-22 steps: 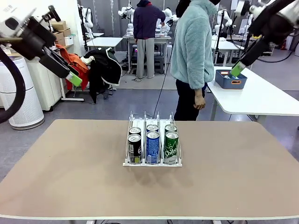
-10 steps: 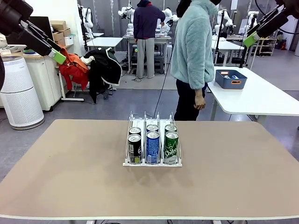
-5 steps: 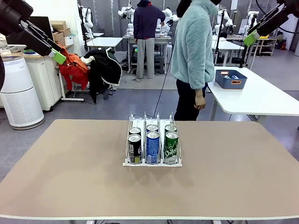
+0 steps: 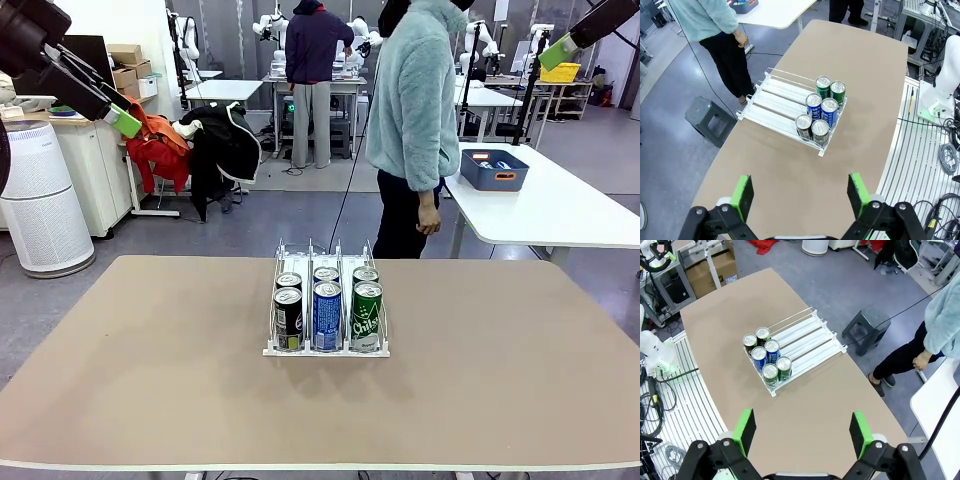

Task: Fill the beverage cans into the dispenser.
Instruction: Pick up the Pepsi coke handed by the human.

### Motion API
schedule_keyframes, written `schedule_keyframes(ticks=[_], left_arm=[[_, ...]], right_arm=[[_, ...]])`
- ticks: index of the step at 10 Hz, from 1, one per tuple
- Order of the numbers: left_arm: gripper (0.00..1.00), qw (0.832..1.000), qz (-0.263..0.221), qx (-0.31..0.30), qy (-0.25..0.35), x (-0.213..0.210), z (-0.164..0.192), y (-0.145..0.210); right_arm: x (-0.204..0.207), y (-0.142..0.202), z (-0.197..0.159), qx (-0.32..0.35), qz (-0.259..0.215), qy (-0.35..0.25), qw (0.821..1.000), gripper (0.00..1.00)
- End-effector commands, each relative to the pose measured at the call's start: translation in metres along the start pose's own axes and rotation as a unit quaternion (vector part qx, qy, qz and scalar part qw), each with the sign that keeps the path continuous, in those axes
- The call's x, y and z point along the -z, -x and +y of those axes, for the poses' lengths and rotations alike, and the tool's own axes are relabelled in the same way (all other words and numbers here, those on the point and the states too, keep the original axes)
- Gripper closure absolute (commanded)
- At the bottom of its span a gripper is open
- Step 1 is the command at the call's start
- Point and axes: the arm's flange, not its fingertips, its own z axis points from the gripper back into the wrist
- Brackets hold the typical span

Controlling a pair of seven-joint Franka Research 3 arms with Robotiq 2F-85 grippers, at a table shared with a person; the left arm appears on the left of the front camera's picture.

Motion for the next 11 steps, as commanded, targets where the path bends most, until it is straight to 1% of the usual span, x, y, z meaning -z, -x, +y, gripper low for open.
schedule_keyframes(ticks=[1,3,5,6,7,9,11], left_arm=[[0.0,1.0,-0.001,-0.003,0.006,0.0,-0.001,0.0],[0.0,1.0,0.0,0.0,0.0,0.0,0.0,0.0],[0.0,0.999,0.028,0.017,0.002,-0.015,-0.004,-0.023],[0.0,0.999,0.027,0.02,0.014,-0.023,-0.006,-0.031],[0.0,0.999,0.018,0.026,0.03,-0.029,-0.008,-0.037],[0.0,0.999,-0.015,0.023,0.043,-0.042,-0.01,-0.046],[0.0,0.999,-0.036,0.014,0.033,-0.047,-0.011,-0.051]], right_arm=[[0.001,0.0,-0.001,0.0,-0.003,0.004,1.0,0.0],[0.001,0.0,-0.001,0.0,-0.003,0.004,1.0,0.0],[0.001,0.0,-0.001,0.0,-0.003,0.004,1.0,0.0],[0.001,0.0,-0.001,0.0,-0.003,0.004,1.0,0.0],[0.001,0.0,-0.001,0.0,-0.003,0.004,1.0,0.0],[0.001,0.0,-0.001,0.0,-0.003,0.004,1.0,0.0],[0.001,0.0,-0.001,0.0,-0.003,0.004,1.0,0.0]])
